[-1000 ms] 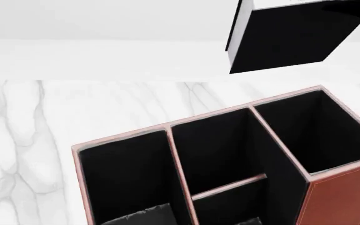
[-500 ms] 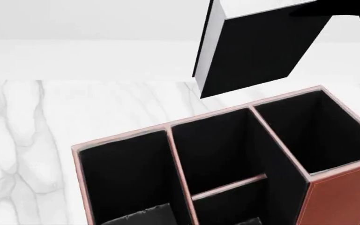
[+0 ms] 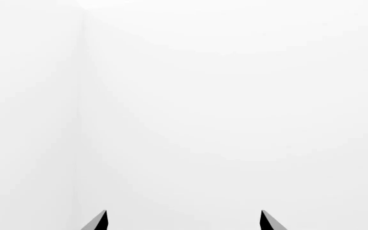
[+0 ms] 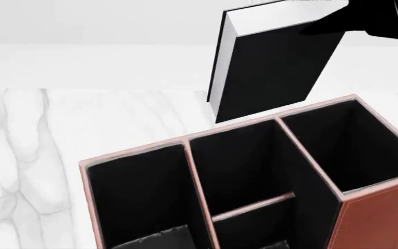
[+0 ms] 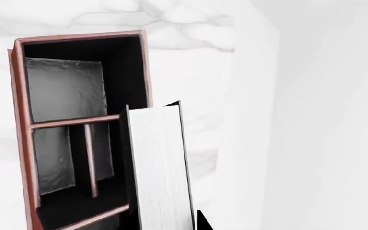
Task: Pick up the book and place it in the front compartment of the caddy.
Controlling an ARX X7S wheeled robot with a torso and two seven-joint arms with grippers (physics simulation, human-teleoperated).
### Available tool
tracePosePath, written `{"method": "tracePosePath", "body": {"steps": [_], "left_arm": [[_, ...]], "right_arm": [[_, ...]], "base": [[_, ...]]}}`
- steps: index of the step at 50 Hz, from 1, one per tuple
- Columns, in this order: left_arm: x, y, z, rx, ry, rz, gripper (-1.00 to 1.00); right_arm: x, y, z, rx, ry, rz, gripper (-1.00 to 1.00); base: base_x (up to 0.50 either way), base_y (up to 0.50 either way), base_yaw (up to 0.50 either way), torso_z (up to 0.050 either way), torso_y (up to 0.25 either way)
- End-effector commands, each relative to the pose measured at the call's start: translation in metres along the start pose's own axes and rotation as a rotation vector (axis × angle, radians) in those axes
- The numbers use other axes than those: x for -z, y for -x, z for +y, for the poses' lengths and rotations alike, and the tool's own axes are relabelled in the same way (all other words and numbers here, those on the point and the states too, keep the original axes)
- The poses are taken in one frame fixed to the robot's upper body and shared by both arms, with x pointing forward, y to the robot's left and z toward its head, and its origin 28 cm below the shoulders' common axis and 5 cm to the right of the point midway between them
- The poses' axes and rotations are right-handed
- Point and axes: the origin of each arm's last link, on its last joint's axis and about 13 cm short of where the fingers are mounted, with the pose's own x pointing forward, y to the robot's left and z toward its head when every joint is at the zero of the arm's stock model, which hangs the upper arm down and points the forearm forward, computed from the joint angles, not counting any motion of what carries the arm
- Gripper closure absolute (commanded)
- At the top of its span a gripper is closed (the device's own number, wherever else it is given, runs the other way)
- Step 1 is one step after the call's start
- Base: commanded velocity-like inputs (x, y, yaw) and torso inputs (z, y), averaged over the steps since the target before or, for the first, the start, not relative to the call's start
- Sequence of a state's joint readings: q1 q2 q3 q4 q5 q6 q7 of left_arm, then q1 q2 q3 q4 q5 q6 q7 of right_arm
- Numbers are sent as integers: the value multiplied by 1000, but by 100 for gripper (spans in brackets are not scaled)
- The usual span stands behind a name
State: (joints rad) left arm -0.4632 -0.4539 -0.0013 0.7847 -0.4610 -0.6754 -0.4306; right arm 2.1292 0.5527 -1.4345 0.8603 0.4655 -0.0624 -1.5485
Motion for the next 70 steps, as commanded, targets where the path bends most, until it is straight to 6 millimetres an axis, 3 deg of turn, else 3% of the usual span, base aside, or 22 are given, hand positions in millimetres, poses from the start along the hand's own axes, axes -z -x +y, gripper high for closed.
{"method": "tracePosePath", "body": {"steps": [1, 29, 70], "left_arm": [[-1, -2, 2, -6, 12, -10, -100], [0, -2, 2, -9, 13, -8, -100], [0, -2, 2, -9, 11, -8, -100]], "right_arm": [[-6, -6, -10, 13, 39, -2, 100], [-1, -29, -16, -52, 33, -9, 100], [18, -78, -12, -147, -63, -38, 100]], "base": [[0, 0, 0, 0, 0], [0, 0, 0, 0, 1], [0, 0, 0, 0, 1]]}}
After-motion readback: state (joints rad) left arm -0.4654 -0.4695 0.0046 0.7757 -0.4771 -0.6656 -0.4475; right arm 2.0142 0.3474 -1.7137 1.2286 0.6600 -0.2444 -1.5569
